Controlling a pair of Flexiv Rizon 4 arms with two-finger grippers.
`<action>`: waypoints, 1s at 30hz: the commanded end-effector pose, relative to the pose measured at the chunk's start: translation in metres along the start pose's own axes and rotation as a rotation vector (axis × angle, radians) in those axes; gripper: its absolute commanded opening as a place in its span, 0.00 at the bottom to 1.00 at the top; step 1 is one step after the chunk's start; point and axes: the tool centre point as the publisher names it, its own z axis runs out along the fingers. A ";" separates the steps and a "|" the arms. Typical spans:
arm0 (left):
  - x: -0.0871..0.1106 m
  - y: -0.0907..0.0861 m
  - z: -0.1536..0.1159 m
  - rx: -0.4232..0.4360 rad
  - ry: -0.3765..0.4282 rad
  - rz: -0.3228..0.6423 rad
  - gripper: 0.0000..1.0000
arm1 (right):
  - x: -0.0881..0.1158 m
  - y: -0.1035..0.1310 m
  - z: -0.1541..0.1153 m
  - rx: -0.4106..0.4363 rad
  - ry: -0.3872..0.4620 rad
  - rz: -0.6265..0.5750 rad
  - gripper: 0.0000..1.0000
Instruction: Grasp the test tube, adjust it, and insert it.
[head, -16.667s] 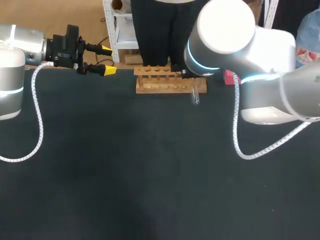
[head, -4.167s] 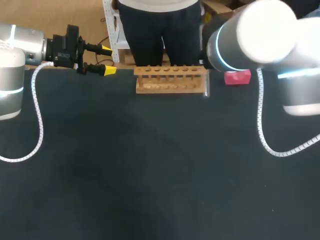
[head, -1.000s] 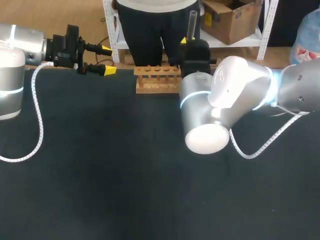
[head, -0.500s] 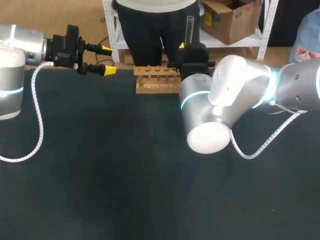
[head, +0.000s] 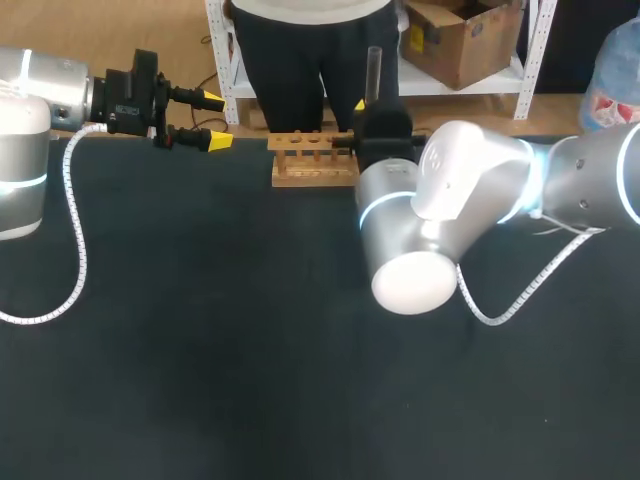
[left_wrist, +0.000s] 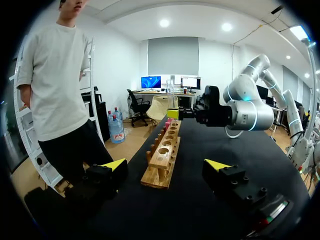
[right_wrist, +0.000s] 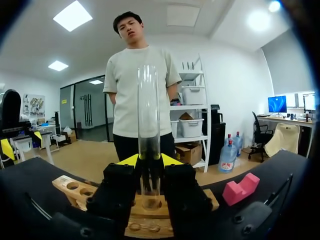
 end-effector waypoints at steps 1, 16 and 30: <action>0.001 0.001 0.000 0.001 -0.001 0.001 1.00 | 0.005 -0.001 0.002 -0.241 -0.004 0.001 0.00; 0.001 0.001 0.000 0.001 -0.001 0.001 1.00 | 0.021 -0.004 0.003 -0.238 -0.005 0.005 0.00; 0.001 0.001 0.000 0.001 -0.001 0.001 1.00 | 0.024 -0.006 0.002 -0.222 -0.014 0.004 0.24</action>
